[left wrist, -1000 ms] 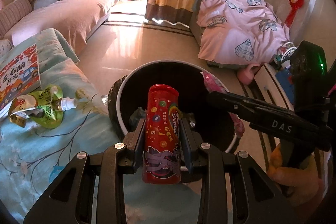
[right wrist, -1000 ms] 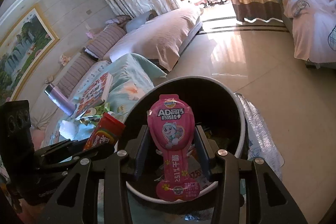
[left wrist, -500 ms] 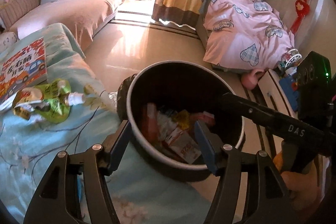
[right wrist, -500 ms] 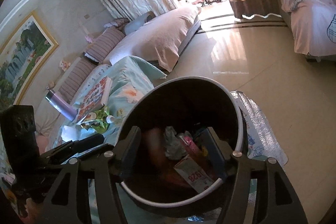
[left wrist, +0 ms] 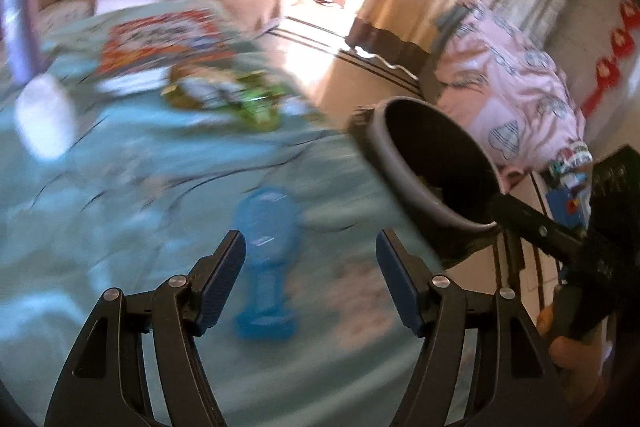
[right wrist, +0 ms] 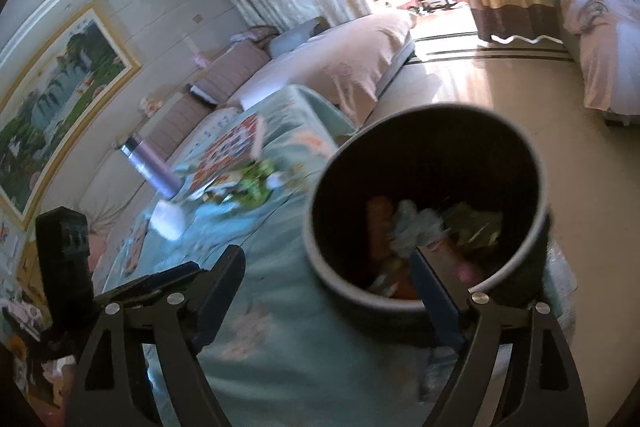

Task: Collect trash
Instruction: 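Move both open tools back over the remaining trash on the bed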

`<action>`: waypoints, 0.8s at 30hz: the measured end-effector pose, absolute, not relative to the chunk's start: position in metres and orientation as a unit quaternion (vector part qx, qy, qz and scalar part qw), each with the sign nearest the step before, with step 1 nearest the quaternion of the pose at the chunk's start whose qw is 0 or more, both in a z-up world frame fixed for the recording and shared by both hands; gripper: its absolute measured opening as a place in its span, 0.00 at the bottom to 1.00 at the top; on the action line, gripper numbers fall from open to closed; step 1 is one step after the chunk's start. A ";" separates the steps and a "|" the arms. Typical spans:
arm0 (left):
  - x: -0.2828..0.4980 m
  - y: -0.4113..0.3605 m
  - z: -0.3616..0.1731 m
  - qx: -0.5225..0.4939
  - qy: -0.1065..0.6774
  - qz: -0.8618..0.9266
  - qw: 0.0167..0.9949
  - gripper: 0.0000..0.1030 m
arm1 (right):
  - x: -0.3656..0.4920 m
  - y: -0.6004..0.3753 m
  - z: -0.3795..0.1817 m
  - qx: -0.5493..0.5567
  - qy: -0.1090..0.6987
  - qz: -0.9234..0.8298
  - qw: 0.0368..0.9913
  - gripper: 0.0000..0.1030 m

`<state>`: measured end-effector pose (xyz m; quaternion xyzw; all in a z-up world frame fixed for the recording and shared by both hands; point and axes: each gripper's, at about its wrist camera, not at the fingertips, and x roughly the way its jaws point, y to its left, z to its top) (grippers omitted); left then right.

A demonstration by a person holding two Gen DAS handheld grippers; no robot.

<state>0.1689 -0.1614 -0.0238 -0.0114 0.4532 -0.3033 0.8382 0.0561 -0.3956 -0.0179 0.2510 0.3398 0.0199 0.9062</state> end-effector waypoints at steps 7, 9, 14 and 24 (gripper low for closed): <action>0.172 -0.092 -0.031 -0.047 0.457 -0.251 0.852 0.67 | 0.065 -0.342 -0.027 0.228 0.361 0.050 0.903 0.84; 0.172 -0.075 -0.035 -0.056 0.459 -0.239 0.854 0.67 | 0.068 -0.327 -0.031 0.221 0.369 0.057 0.901 0.84; 0.173 -0.042 -0.039 -0.075 0.460 -0.217 0.858 0.67 | 0.076 -0.299 -0.039 0.208 0.387 0.071 0.895 0.84; 0.185 -0.004 -0.028 -0.092 0.443 -0.192 0.871 0.67 | 0.093 -0.271 -0.045 0.194 0.403 0.066 0.892 0.84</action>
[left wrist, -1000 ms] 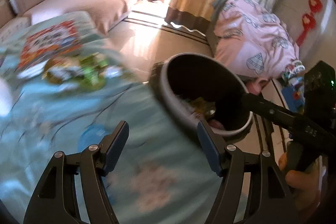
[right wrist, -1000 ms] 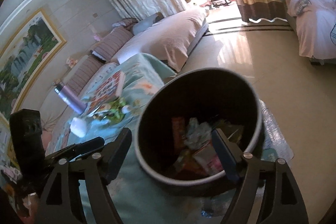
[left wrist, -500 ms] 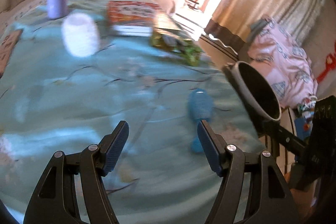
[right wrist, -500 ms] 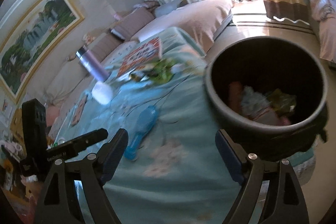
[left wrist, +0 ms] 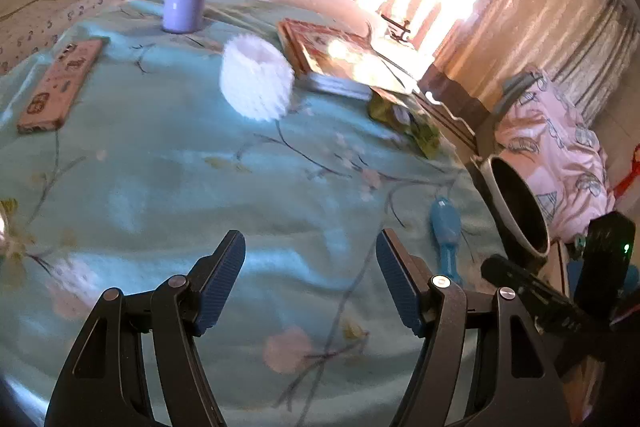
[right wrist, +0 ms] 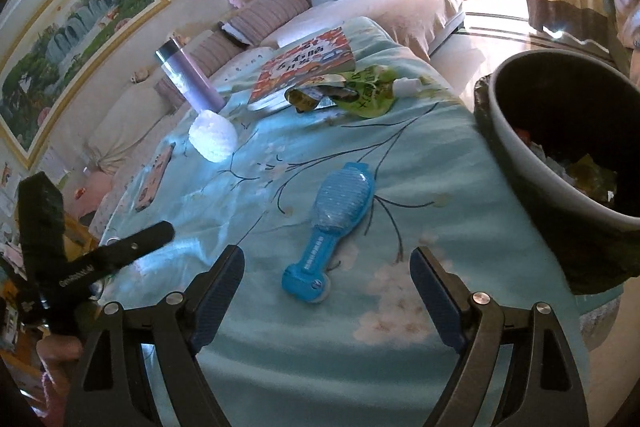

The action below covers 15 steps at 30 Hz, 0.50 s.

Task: Collect trash
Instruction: 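Move both open tools back over the remaining trash on the bed, then grasp the white foam net with the left tool while the right tool grasps the blue toy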

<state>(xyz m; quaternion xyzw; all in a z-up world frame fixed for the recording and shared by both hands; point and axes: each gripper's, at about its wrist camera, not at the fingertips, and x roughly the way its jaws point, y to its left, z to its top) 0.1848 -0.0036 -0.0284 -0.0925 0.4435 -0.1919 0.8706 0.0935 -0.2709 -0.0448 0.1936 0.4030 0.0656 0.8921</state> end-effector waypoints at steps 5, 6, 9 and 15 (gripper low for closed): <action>0.202 0.006 -0.024 -0.092 0.438 -0.172 0.878 0.71 | 0.106 -0.262 -0.053 0.187 0.412 0.054 0.890 0.84; 0.207 0.007 -0.024 -0.092 0.438 -0.168 0.879 0.71 | 0.107 -0.262 -0.054 0.185 0.413 0.052 0.890 0.84; 0.223 0.006 -0.024 -0.089 0.437 -0.157 0.881 0.71 | 0.114 -0.258 -0.056 0.176 0.416 0.044 0.891 0.84; 0.262 -0.008 -0.030 -0.061 0.435 -0.127 0.889 0.73 | 0.129 -0.255 -0.060 0.154 0.424 0.021 0.892 0.82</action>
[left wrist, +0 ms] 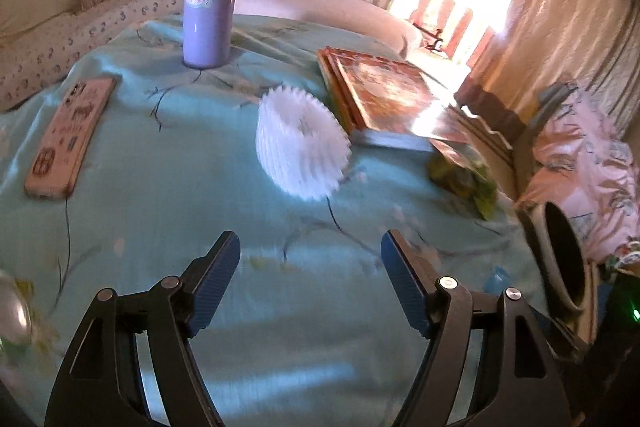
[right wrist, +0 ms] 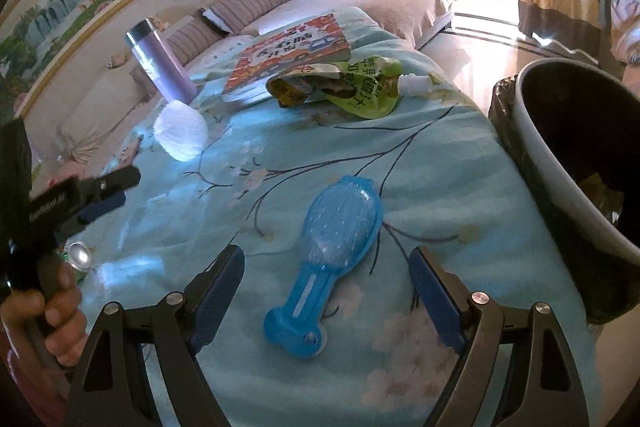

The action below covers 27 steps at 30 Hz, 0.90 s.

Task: Collect trash
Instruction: 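Grasp the white foam net with the left tool while the right tool grasps the blue toy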

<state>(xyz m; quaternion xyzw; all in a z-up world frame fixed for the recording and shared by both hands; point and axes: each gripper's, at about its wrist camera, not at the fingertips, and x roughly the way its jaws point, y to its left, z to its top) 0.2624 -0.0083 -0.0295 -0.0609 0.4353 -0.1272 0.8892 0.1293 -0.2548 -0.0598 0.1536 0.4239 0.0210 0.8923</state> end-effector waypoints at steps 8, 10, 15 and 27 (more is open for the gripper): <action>0.318 -0.018 -0.050 -0.041 0.439 -0.086 0.893 0.72 | 0.139 -0.254 -0.061 0.117 0.429 -0.008 0.896 0.40; 0.321 -0.019 -0.055 -0.045 0.444 -0.100 0.889 0.40 | 0.138 -0.259 -0.062 0.126 0.426 0.000 0.896 0.35; 0.302 -0.025 -0.055 -0.037 0.445 -0.135 0.884 0.20 | 0.129 -0.267 -0.060 0.150 0.417 0.021 0.896 0.34; 0.204 -0.056 -0.035 -0.034 0.445 -0.237 0.863 0.18 | 0.093 -0.283 -0.040 0.172 0.391 0.047 0.903 0.31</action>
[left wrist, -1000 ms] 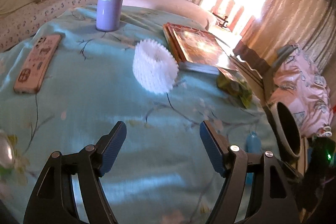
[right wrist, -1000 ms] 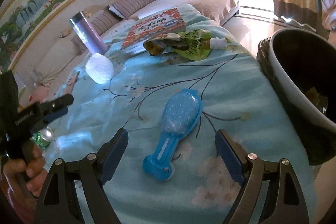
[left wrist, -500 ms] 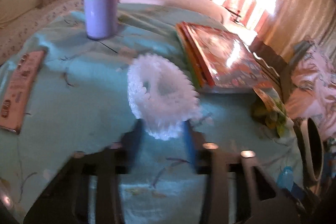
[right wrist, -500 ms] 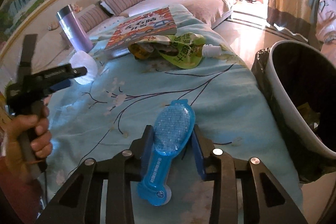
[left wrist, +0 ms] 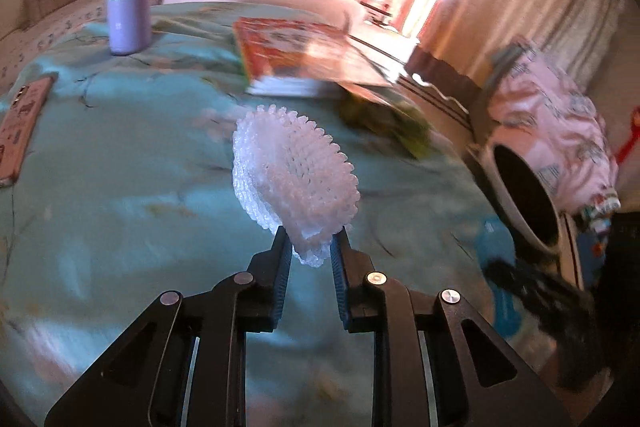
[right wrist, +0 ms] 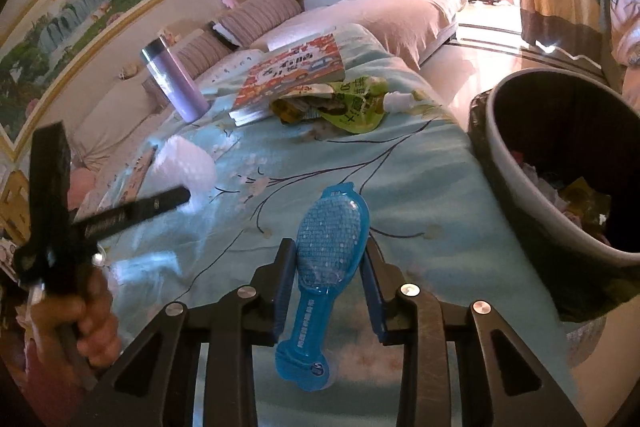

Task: Collect trash
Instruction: 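Grasp the white foam net with the left tool while the right tool grasps the blue toy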

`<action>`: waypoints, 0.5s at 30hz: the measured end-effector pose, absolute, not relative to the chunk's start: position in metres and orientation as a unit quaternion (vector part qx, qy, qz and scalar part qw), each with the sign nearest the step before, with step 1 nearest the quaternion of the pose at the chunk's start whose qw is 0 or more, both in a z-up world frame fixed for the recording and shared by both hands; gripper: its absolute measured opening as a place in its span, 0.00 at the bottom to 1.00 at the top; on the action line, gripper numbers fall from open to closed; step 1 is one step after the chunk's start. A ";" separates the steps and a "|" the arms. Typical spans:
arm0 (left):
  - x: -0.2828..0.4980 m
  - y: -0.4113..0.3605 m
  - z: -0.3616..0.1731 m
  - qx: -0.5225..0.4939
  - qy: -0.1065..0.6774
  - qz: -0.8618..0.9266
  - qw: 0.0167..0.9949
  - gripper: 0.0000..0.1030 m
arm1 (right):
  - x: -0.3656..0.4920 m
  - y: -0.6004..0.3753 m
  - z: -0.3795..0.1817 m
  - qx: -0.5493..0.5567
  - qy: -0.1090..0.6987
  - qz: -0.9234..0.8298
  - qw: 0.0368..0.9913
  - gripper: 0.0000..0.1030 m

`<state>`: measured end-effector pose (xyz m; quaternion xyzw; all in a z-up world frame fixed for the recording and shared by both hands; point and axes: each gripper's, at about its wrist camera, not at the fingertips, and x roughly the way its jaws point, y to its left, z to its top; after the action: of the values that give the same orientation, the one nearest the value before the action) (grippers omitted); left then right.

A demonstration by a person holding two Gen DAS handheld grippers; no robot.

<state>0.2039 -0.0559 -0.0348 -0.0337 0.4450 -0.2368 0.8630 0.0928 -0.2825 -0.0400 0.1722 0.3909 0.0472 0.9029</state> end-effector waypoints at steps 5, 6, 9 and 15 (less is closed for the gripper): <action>0.172 -0.080 -0.030 -0.017 0.445 -0.269 0.854 0.18 | 0.079 -0.292 -0.031 0.178 0.377 0.046 0.908 0.30; 0.166 -0.086 -0.029 -0.011 0.443 -0.274 0.853 0.18 | 0.077 -0.294 -0.030 0.179 0.375 0.045 0.908 0.30; 0.154 -0.100 -0.026 0.001 0.442 -0.285 0.851 0.18 | 0.069 -0.303 -0.026 0.186 0.367 0.041 0.911 0.30; 0.137 -0.126 -0.018 0.020 0.434 -0.302 0.849 0.18 | 0.056 -0.320 -0.019 0.198 0.353 0.031 0.914 0.29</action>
<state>0.1366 -0.1257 -0.0180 0.0199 0.4337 -0.3017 0.8488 0.0556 -0.3197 -0.0193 0.1981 0.3533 0.0310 0.9138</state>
